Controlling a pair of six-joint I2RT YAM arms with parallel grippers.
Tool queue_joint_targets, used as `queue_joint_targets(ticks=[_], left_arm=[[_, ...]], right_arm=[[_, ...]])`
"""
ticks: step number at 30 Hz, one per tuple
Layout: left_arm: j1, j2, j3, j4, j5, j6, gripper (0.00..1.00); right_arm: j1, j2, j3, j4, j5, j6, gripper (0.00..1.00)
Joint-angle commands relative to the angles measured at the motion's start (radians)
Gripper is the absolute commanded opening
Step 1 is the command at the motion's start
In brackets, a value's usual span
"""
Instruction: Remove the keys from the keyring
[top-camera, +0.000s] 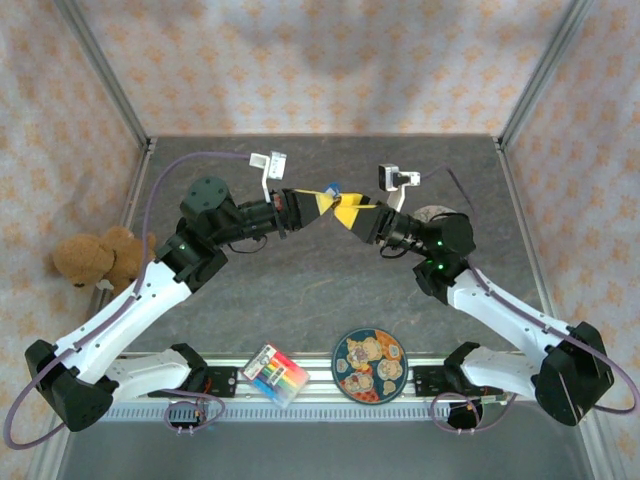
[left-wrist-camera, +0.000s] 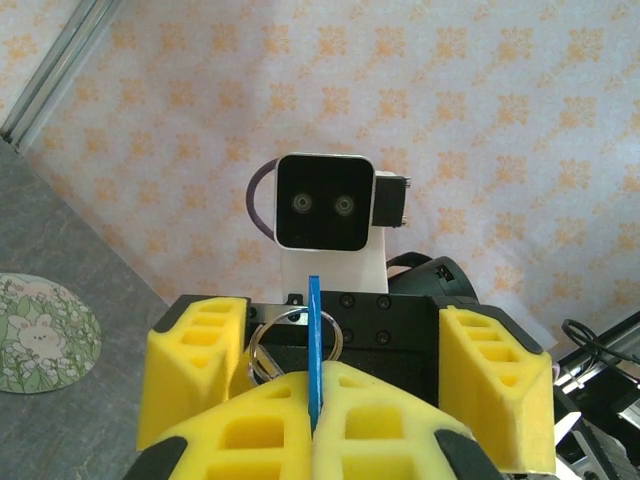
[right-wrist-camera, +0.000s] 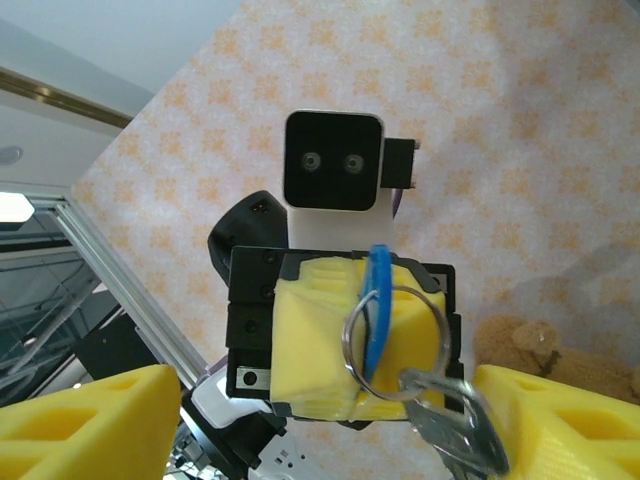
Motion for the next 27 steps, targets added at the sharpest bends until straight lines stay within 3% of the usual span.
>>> queue_joint_targets(ticks=[1,7,10,16,21,27], left_arm=[[0.006,-0.012,-0.014,0.075,-0.006,-0.017,0.00],[0.006,-0.033,-0.041,0.100,-0.043,-0.014,0.00],[0.006,-0.042,-0.050,0.118,-0.057,-0.020,0.00],[0.007,-0.043,-0.054,0.134,-0.074,-0.028,0.00],[0.007,-0.049,-0.063,0.140,-0.095,-0.028,0.00],[0.007,-0.070,-0.079,0.140,-0.127,-0.018,0.00]], right_arm=[[0.015,0.006,0.022,0.110,0.000,0.021,0.72],[0.022,0.005,0.016,0.125,0.006,0.030,0.65],[0.025,0.006,0.009,0.127,0.018,0.030,0.76],[0.037,0.022,0.017,0.143,0.014,0.033,0.73],[0.041,0.023,0.012,0.148,0.014,0.036,0.63],[0.041,0.008,-0.005,0.143,0.037,0.032,0.45]])
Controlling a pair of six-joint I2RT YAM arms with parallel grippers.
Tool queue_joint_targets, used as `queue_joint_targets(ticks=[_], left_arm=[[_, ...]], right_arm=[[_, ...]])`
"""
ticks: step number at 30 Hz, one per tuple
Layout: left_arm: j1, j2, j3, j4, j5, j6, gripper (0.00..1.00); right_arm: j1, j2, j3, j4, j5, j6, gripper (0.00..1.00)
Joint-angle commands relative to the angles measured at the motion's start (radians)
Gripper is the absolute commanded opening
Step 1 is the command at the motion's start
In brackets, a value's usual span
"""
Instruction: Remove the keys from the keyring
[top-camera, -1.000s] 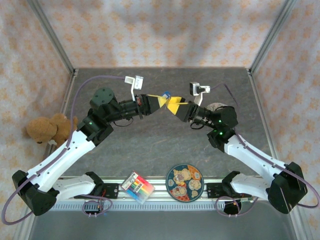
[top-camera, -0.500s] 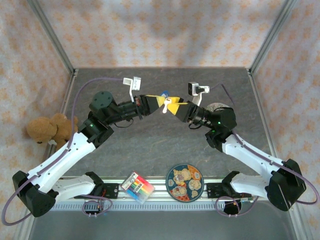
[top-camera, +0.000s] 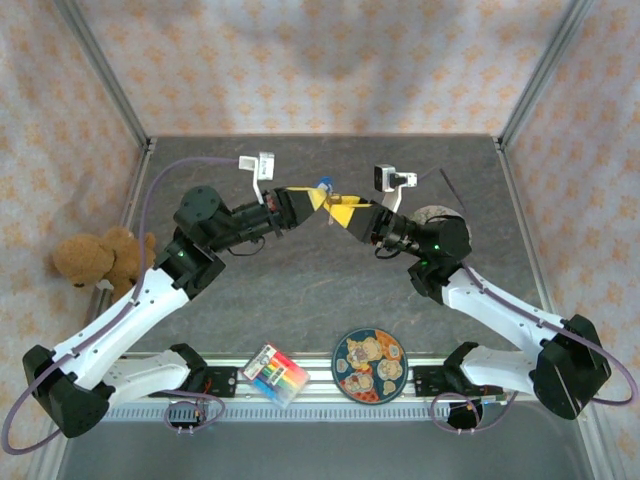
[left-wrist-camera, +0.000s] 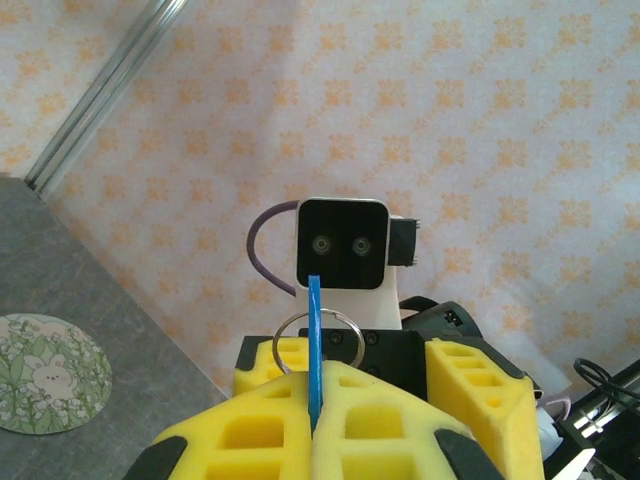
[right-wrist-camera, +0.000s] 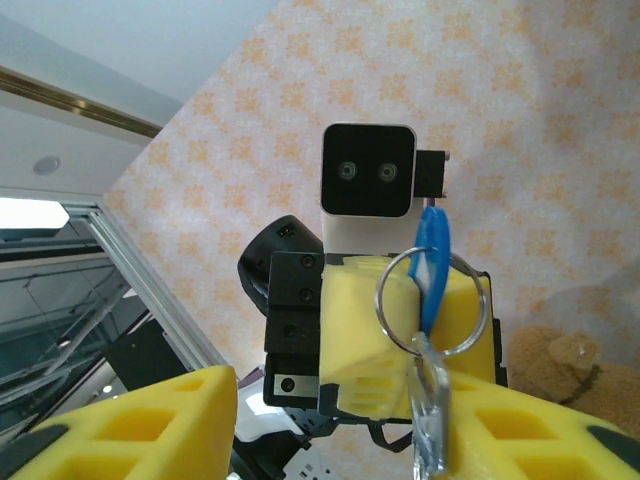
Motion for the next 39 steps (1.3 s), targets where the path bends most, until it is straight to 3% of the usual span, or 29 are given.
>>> queue_joint_targets(ticks=[1,11,14,20,22,25,32,35,39], left_arm=[[0.007,-0.029,-0.008,0.040,-0.036,0.006,0.00],[0.007,-0.064,-0.029,0.031,-0.064,0.027,0.00],[0.007,-0.071,-0.031,0.024,-0.063,0.036,0.00],[0.007,-0.100,-0.046,0.018,-0.080,0.058,0.00],[0.006,-0.110,-0.056,0.020,-0.085,0.065,0.00],[0.006,-0.122,-0.072,0.018,-0.086,0.074,0.00],[0.007,-0.162,-0.188,0.058,-0.126,0.072,0.01],[0.006,-0.184,-0.240,0.044,-0.160,0.079,0.24],[0.007,-0.231,-0.291,-0.028,-0.217,0.122,0.37]], right_arm=[[0.006,-0.023,-0.004,0.053,0.012,-0.011,0.43],[0.006,-0.026,0.008,-0.037,0.037,-0.035,0.23],[0.006,-0.030,0.025,-0.112,0.049,-0.055,0.10],[0.006,-0.072,0.062,-0.297,0.052,-0.126,0.05],[0.006,-0.097,0.085,-0.415,0.062,-0.174,0.00],[0.006,-0.130,0.138,-0.624,0.067,-0.261,0.00],[0.006,-0.105,0.405,-1.293,0.123,-0.514,0.00],[0.006,-0.034,0.534,-1.544,0.145,-0.606,0.00],[0.006,0.063,0.671,-1.799,0.190,-0.701,0.00]])
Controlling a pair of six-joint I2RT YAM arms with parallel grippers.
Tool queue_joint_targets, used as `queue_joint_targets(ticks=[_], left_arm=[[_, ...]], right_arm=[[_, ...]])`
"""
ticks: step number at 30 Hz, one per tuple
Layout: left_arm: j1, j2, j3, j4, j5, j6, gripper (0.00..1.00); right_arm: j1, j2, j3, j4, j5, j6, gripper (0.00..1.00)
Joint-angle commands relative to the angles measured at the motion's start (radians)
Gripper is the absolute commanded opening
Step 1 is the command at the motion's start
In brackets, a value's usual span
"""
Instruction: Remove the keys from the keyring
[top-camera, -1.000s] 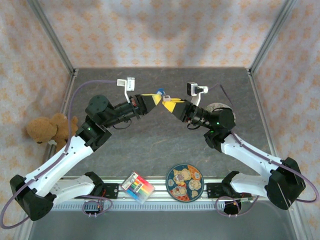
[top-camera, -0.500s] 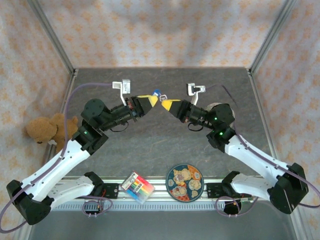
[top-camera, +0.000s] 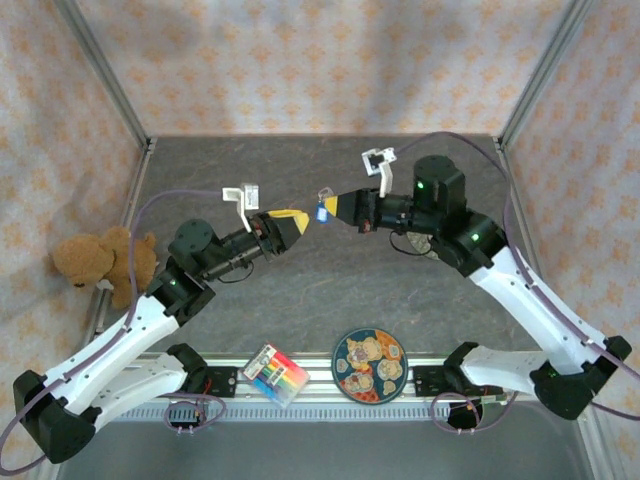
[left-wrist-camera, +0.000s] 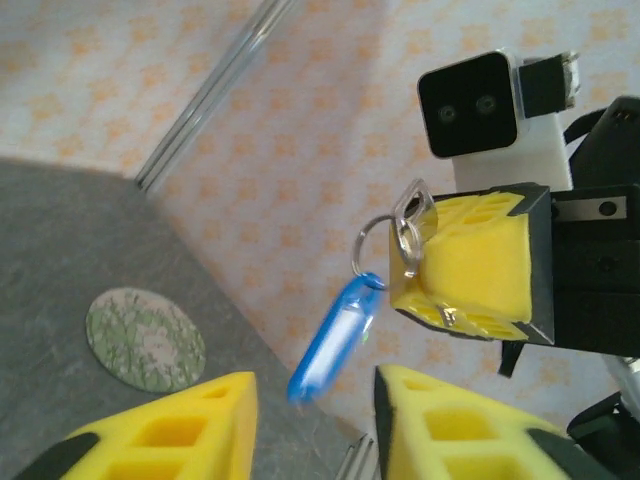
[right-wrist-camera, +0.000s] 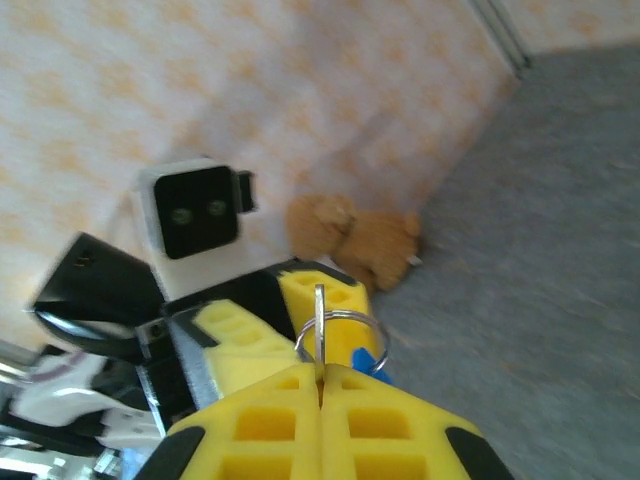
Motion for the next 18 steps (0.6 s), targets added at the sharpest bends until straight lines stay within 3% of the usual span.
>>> queue_joint_targets(ticks=[1,12,18], left_arm=[[0.003,-0.059,-0.034,-0.042,-0.074,0.052,0.39],[-0.031,-0.122,-0.059,-0.264,-0.160,0.239,0.47],[-0.138,-0.113,-0.073,-0.287,-0.277,0.382,0.53]], right_arm=[[0.001,0.070,0.096,-0.359,0.066,-0.151,0.00],[0.000,0.186,0.245,-0.599,0.215,-0.328,0.00],[0.007,0.205,0.270,-0.665,0.359,-0.451,0.00]])
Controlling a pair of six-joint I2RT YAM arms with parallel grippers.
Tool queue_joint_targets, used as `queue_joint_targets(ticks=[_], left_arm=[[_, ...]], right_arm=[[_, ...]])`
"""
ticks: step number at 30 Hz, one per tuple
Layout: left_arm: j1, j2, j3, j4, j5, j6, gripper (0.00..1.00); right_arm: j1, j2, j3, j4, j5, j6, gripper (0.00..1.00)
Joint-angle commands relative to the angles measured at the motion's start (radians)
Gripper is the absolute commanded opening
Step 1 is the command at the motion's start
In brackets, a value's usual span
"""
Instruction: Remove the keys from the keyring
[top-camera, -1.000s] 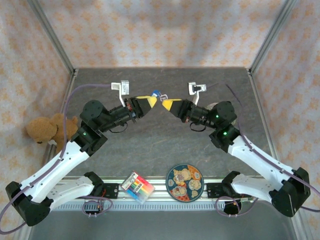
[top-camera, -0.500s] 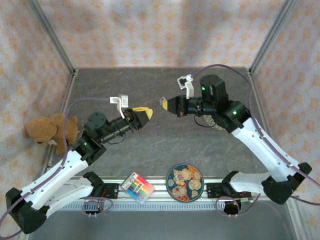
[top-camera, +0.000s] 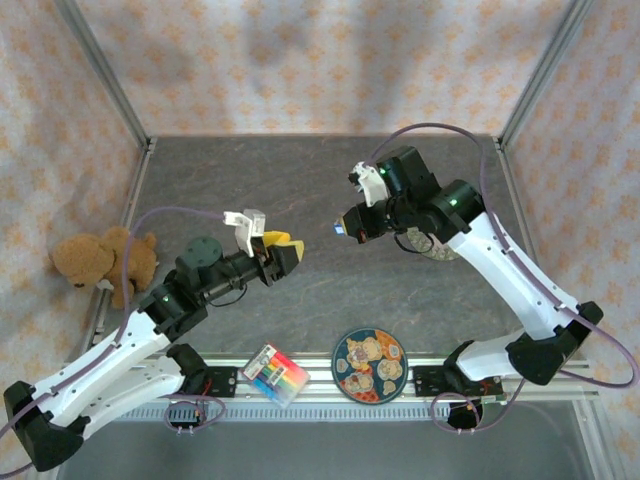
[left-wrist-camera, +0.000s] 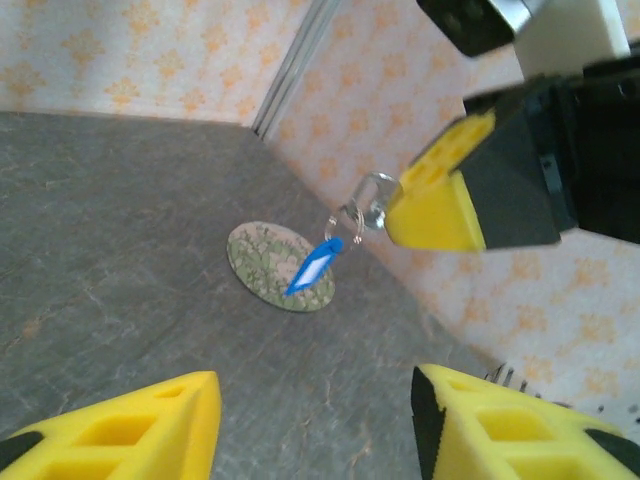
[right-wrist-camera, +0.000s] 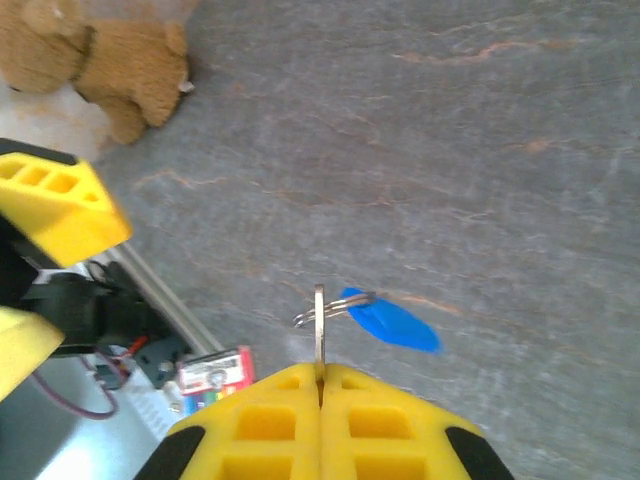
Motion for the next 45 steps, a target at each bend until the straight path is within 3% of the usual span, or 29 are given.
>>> queue_joint_targets(ticks=[1,6,13,26,45], left_arm=[[-0.064,0.000,-0.010,-0.013,-0.108,0.137,0.54],[-0.128,0.011,-0.082,0.122,-0.160,0.208,0.59],[-0.145,0.013,-0.171,0.345,-0.098,0.303,0.60],[-0.208,0.084,-0.077,0.330,-0.103,0.423,0.59],[-0.285,0.192,-0.006,0.413,-0.227,0.535,0.47]], right_arm=[[0.014,0.000,0.028,-0.074,0.140,-0.120,0.00],[0.080,-0.046,-0.022,-0.013,0.247,-0.227,0.00],[0.113,-0.169,-0.150,0.177,0.190,-0.289,0.00],[0.128,-0.176,-0.174,0.205,0.164,-0.301,0.00],[0.181,-0.238,-0.204,0.220,0.171,-0.303,0.00]])
